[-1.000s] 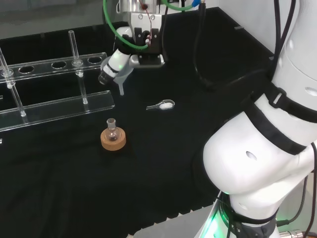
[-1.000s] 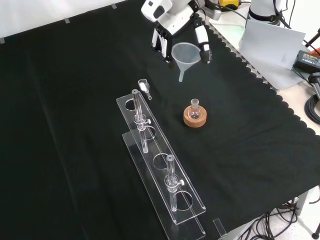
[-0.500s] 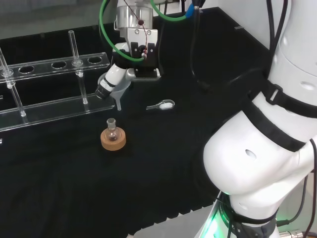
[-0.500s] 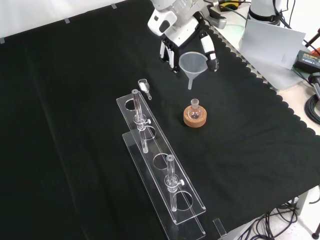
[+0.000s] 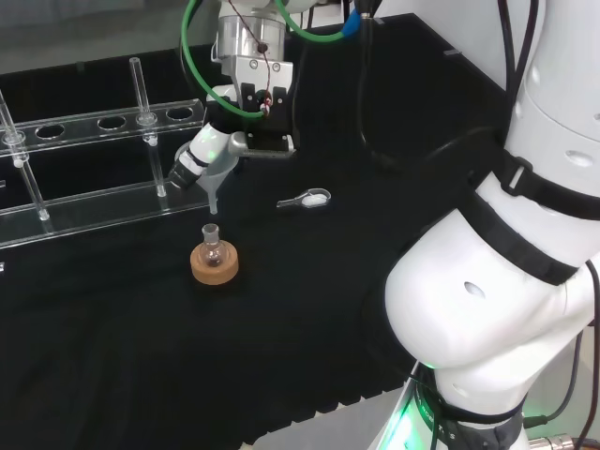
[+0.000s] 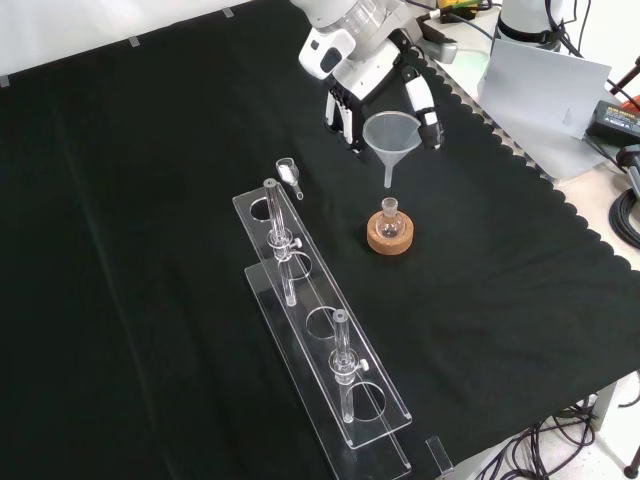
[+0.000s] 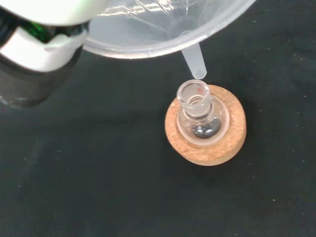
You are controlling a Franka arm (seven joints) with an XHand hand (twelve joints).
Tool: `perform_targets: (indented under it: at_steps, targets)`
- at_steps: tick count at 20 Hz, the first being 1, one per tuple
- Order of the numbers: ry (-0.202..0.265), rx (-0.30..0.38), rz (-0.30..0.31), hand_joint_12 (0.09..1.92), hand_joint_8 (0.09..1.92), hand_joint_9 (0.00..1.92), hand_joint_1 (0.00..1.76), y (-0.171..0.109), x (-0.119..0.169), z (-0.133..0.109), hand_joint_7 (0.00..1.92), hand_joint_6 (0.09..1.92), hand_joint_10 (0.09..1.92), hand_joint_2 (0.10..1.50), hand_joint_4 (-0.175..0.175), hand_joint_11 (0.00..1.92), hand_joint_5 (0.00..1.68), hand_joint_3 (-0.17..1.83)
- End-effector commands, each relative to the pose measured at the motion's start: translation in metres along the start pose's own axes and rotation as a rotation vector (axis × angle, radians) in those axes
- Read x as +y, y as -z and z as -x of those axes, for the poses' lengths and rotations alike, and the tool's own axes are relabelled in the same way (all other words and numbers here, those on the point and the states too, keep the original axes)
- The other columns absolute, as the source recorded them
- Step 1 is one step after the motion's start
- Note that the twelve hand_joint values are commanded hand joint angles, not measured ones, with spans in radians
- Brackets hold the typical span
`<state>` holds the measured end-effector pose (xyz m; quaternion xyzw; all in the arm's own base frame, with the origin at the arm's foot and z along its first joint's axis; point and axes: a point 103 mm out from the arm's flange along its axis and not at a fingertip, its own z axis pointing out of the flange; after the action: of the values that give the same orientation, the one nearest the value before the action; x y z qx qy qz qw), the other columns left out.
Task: Place the funnel on the round-bottom flask.
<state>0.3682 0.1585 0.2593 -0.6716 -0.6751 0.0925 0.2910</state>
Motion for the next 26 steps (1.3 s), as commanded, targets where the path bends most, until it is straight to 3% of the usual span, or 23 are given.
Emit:
perform_targets:
  at_steps: [1, 11, 26]
  targets:
    - [0.020, 0.003, 0.000, 1.26, 0.30, 1.32, 0.99, 0.000, -0.002, -0.007, 1.35, 0.53, 0.20, 0.49, -0.010, 0.69, 1.07, 0.70]
    - [0.024, 0.029, -0.027, 1.26, 0.30, 1.32, 0.99, -0.006, 0.001, -0.009, 1.36, 0.52, 0.19, 0.49, -0.013, 0.69, 1.07, 0.70]
    - [0.009, -0.027, -0.040, 1.26, 0.29, 1.32, 0.99, -0.018, 0.013, -0.001, 1.37, 0.53, 0.19, 0.49, -0.017, 0.68, 1.07, 0.70]
